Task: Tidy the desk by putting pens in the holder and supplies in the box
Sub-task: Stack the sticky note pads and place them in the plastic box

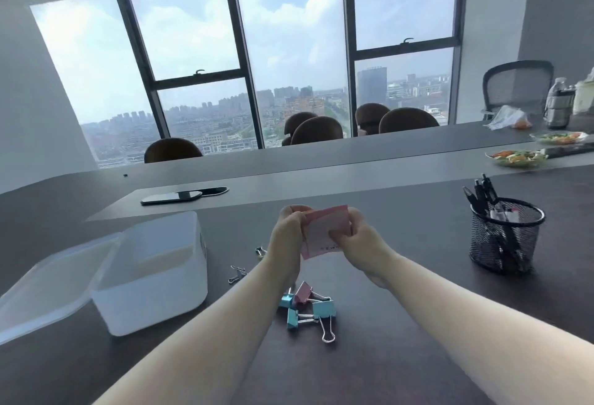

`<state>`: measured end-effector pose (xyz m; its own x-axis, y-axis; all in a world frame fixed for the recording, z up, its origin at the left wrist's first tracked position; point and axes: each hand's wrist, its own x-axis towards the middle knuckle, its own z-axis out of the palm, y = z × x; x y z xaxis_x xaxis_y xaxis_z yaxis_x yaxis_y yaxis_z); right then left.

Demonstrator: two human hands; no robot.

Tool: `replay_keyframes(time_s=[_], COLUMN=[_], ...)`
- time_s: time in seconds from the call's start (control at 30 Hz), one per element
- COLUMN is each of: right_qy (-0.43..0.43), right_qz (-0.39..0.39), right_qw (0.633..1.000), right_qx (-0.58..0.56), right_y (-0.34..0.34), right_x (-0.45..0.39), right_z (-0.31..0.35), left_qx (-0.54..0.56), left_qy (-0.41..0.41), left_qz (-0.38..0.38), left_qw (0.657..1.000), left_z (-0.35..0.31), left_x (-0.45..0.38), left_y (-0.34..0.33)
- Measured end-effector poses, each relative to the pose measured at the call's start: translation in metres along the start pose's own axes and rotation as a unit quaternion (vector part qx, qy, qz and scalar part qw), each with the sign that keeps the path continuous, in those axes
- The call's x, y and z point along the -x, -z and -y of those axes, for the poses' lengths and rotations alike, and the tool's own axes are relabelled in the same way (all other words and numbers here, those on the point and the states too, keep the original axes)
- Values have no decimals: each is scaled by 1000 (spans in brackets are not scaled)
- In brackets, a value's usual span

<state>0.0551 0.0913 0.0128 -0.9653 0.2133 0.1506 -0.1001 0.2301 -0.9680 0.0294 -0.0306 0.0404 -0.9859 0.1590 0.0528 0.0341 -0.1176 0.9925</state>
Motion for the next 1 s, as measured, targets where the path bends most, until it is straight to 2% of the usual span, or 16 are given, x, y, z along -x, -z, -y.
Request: replay_keyframes(time_s=[0.27,0.57,0.77,0.9,1.0], right_qy=[-26,5,10,-15,-39], right_qz=[0,-35,-41,-28,-28], right_qw=[1000,999,999,999,998], right_qx=[13,15,11,39,40], right_y=[12,7,4,6,7], right_x=[-14,-23,-22,-25,-28], right_z=[-39,-44,-47,-48,-47], left_qx=[-163,-45,-66,-77,-100], left_qy=[-5,-19,5,9,20], left_qz=[-51,-80,-90,-56,-4], left_qw=[985,996,994,995,995], left_z=[48,55,54,56,55], left_x=[-33,-33,-31,-32,-29], left_y=[-31,-40,-38,-35,-29])
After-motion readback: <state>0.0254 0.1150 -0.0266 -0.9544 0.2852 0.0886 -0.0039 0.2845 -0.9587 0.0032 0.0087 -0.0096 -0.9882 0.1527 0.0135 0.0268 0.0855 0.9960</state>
